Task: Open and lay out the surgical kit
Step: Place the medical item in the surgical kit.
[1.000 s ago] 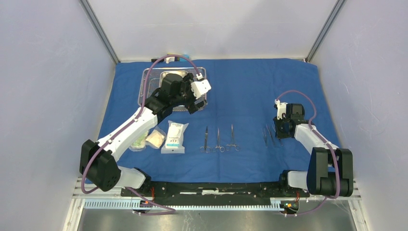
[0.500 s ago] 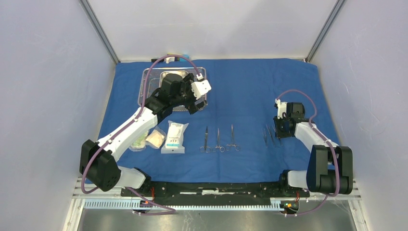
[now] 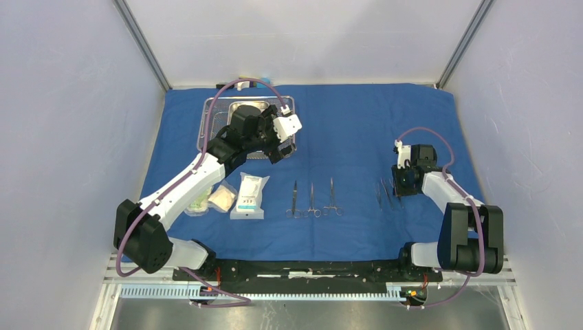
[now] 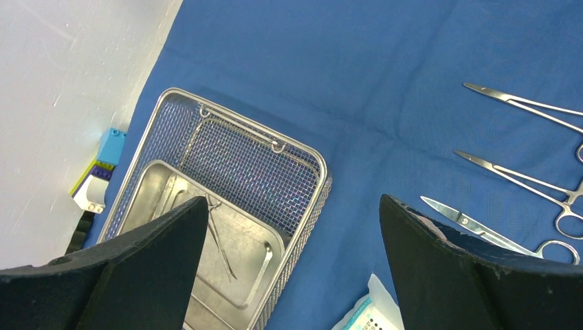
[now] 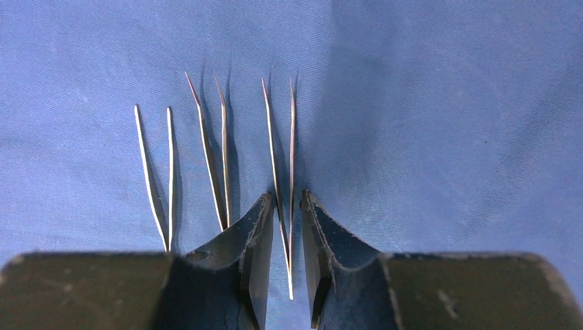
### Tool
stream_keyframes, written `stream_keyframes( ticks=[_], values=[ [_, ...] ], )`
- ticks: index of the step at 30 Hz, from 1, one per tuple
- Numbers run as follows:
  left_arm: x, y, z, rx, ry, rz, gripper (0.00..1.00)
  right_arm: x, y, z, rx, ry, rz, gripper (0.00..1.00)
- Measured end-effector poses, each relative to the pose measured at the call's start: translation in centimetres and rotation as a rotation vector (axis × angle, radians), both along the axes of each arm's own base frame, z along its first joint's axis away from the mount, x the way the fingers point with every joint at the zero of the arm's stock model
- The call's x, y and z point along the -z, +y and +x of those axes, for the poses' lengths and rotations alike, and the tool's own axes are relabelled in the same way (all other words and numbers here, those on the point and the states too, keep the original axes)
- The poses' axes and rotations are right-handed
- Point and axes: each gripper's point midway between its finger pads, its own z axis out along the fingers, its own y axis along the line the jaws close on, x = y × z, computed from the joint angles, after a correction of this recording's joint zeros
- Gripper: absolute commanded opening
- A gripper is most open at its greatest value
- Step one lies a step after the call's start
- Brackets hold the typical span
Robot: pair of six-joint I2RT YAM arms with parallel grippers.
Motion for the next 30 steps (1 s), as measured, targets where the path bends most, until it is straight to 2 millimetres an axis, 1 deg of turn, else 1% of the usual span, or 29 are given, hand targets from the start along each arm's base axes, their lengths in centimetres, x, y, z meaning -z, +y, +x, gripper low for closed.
stream_keyframes(
  ticks=[30],
  values=[
    [0.03, 0.00, -0.01, 0.000, 0.001, 0.000, 1.00, 0.01, -0.50, 0.07, 0.047, 0.002, 0.036, 0.28]
  ],
)
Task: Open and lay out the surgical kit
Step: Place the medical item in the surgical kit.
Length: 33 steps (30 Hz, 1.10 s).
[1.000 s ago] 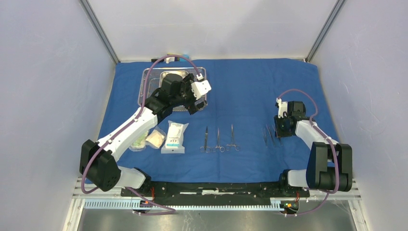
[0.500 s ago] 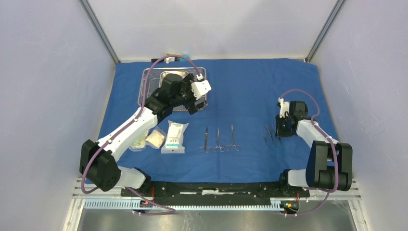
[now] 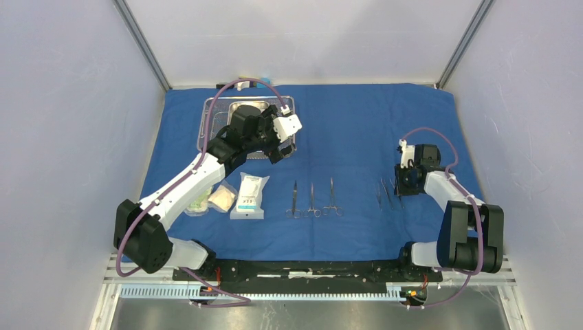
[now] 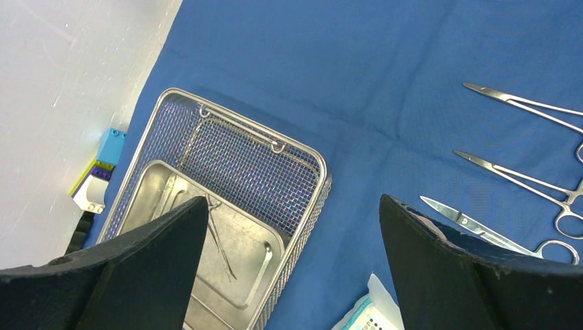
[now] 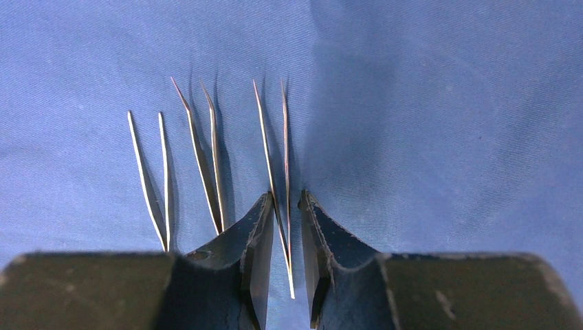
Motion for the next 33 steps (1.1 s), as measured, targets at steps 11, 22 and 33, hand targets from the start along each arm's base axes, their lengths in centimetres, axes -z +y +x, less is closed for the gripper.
stream_keyframes(
  ticks=[11, 22, 33],
  values=[
    [0.0, 0.0, 0.0, 0.000, 0.000, 0.000, 1.00, -0.5, 0.0, 0.2, 0.002, -0.021, 0.009, 0.33],
    [0.0, 0.0, 0.0, 0.000, 0.001, 0.001, 1.00, -1.0, 0.5, 0.5, -0.019, -0.047, 0.032, 0.36],
    [0.3, 0.9, 0.7, -0.074, 0.018, 0.003, 1.00, -4.5, 1.0, 2.5, -0.073, -0.186, 0.040, 0.55]
  ],
)
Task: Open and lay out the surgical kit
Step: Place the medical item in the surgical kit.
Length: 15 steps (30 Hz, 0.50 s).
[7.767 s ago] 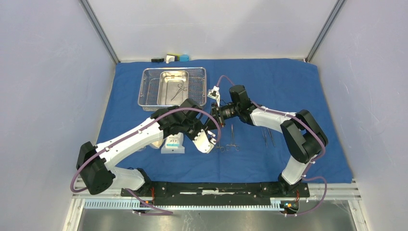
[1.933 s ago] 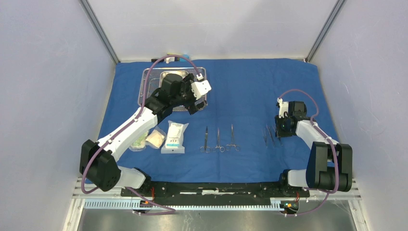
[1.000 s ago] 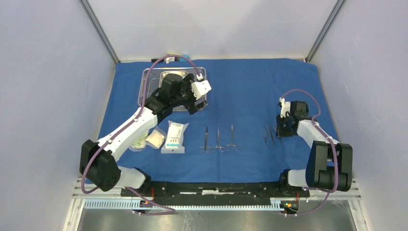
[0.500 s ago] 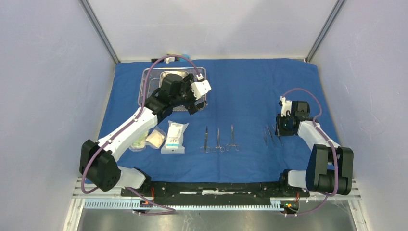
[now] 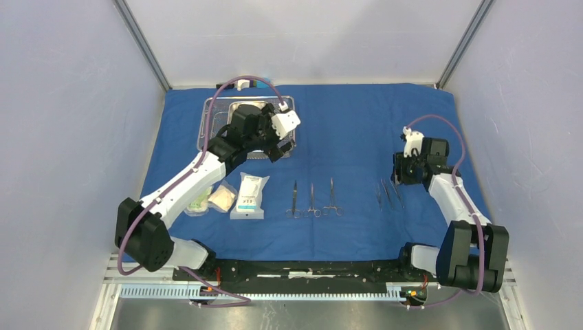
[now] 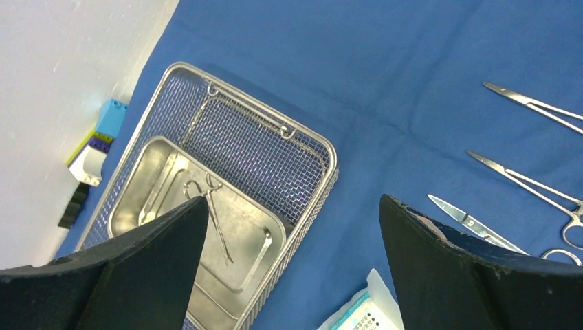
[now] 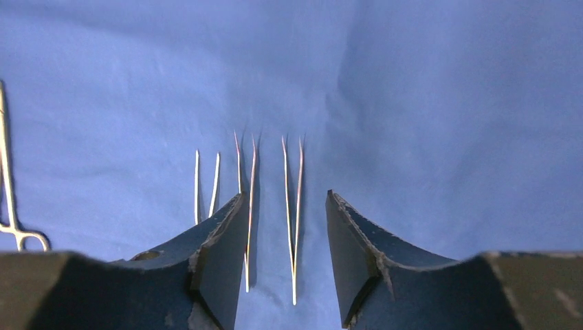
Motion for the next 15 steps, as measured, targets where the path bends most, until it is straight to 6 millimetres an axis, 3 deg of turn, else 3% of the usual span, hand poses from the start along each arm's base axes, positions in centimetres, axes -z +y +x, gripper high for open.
stream_keyframes(
  ticks=[3, 8, 12, 15],
  values=[
    [0.0, 0.9, 0.9, -0.066, 0.031, -0.028, 1.00, -2.4, -0.1, 2.0, -0.007, -0.080, -0.001, 0.63],
    [-0.7, 4.1, 3.4, -0.245, 0.096, -0.123, 1.00, -5.6, -0.4, 4.7, -0.009, -0.194, -0.012, 0.67],
    [-1.0, 7.0, 5.4, -0.405, 0.162, -0.209, 1.00, -7.0, -0.5, 6.0, -0.024, -0.230, -0.021, 0.67],
    [-0.6, 8.2, 6.2, -0.476, 0.205, -0.241, 1.00, -7.0, -0.6, 6.1, -0.075, -0.220, -0.054, 0.67]
  ],
)
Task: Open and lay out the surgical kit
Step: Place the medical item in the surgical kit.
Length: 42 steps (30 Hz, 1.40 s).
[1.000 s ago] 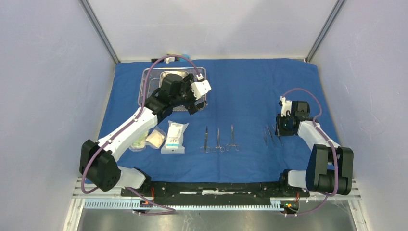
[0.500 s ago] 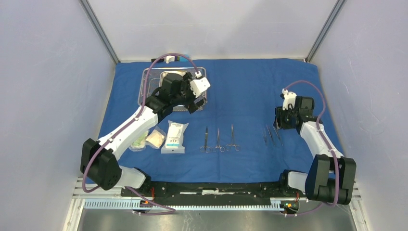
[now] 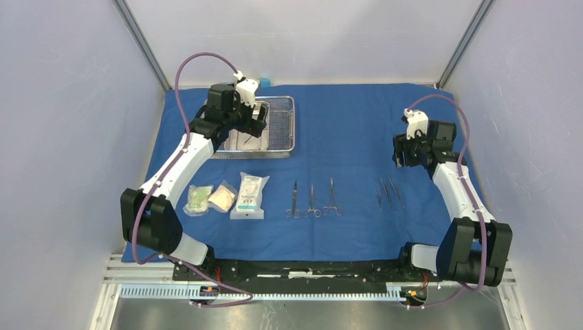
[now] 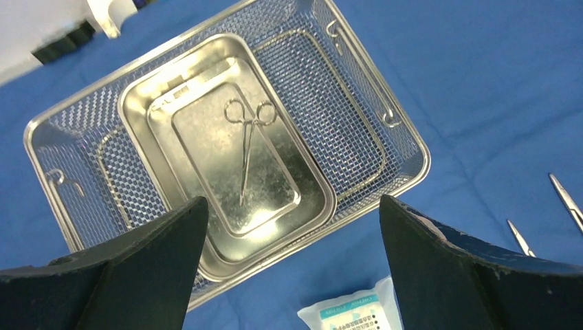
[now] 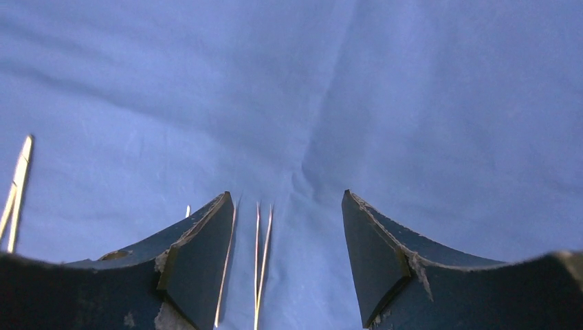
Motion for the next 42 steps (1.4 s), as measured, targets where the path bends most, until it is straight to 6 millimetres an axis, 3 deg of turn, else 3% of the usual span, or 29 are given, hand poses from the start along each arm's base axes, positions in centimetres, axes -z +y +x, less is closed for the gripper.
stream_keyframes(
  ticks=[6, 12, 19, 25, 42],
  values=[
    [0.9, -0.1, -0.2, -0.007, 0.043, -0.030, 1.00, 2.6, -1.5, -2.8, -0.085, 0.109, -0.135, 0.67],
    [0.9, -0.7, -0.3, 0.023, 0.041, -0.049, 1.00, 6.8, -3.6, -7.7, -0.138, 0.289, -0.248, 0.66],
    [1.4, -1.3, 0.2, 0.046, 0.043, -0.062, 1.00, 9.3, -4.1, -11.2, -0.210, 0.395, -0.313, 0.66],
    [2.3, -1.6, 0.3, 0.059, 0.067, -0.065, 1.00, 9.8, -4.3, -11.9, -0.230, 0.414, -0.335, 0.65],
    [2.3, -1.6, 0.3, 0.060, 0.067, -0.066, 1.00, 10.4, -3.9, -12.5, -0.252, 0.426, -0.323, 0.65]
  ],
)
